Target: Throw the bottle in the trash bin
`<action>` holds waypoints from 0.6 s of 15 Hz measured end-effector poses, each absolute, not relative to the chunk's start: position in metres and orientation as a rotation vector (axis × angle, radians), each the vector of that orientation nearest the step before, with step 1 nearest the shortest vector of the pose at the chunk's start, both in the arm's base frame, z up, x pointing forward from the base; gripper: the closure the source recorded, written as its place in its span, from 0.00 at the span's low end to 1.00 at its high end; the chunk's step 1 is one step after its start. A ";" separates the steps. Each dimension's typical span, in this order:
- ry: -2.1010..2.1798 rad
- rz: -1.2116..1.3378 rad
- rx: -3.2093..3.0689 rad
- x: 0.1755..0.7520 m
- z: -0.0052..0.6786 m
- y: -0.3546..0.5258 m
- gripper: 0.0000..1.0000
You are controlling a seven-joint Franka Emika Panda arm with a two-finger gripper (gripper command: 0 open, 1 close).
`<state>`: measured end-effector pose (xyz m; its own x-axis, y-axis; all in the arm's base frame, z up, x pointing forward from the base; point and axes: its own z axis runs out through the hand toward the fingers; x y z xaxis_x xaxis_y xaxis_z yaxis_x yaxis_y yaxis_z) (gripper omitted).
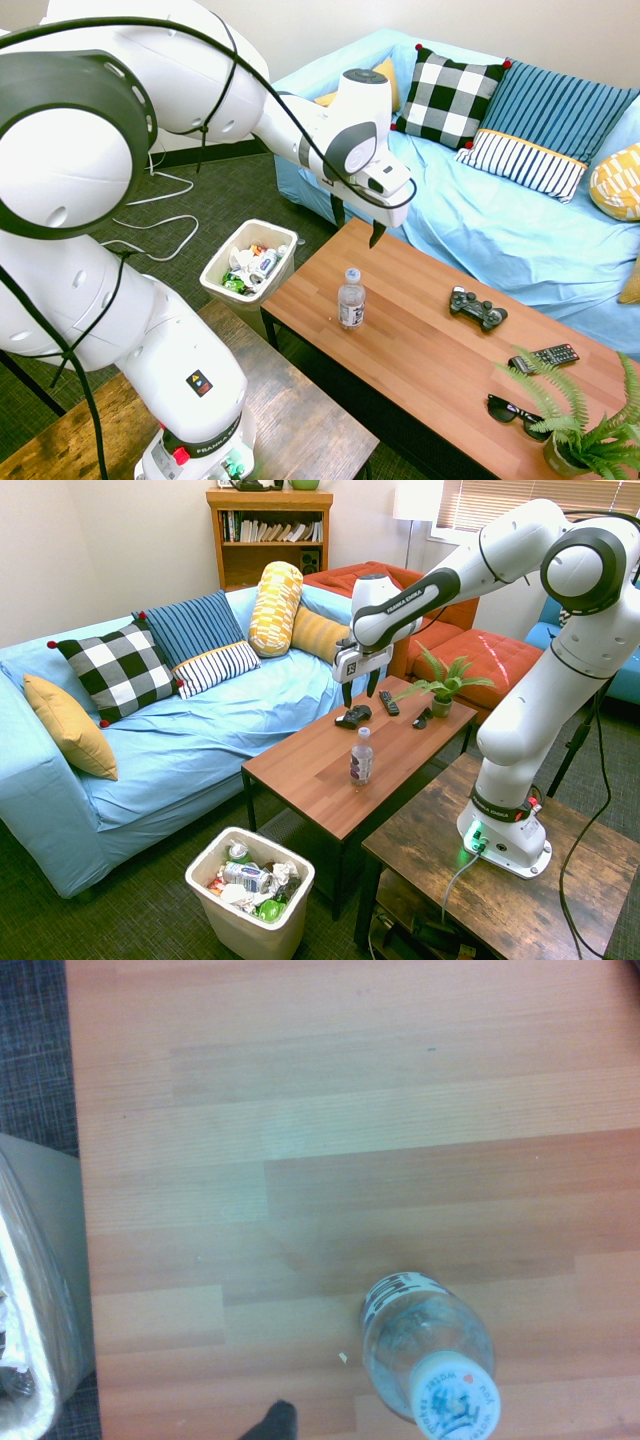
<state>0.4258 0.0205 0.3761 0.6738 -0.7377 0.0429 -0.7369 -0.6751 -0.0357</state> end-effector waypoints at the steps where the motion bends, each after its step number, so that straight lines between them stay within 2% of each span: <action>1: 1.260 -0.084 -2.860 0.427 0.376 0.021 0.00; 9: 1.363 -0.046 -2.861 0.426 0.350 0.015 0.00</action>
<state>0.4260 0.0155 0.3496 0.6298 -0.7758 0.0377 -0.7766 -0.6299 0.0124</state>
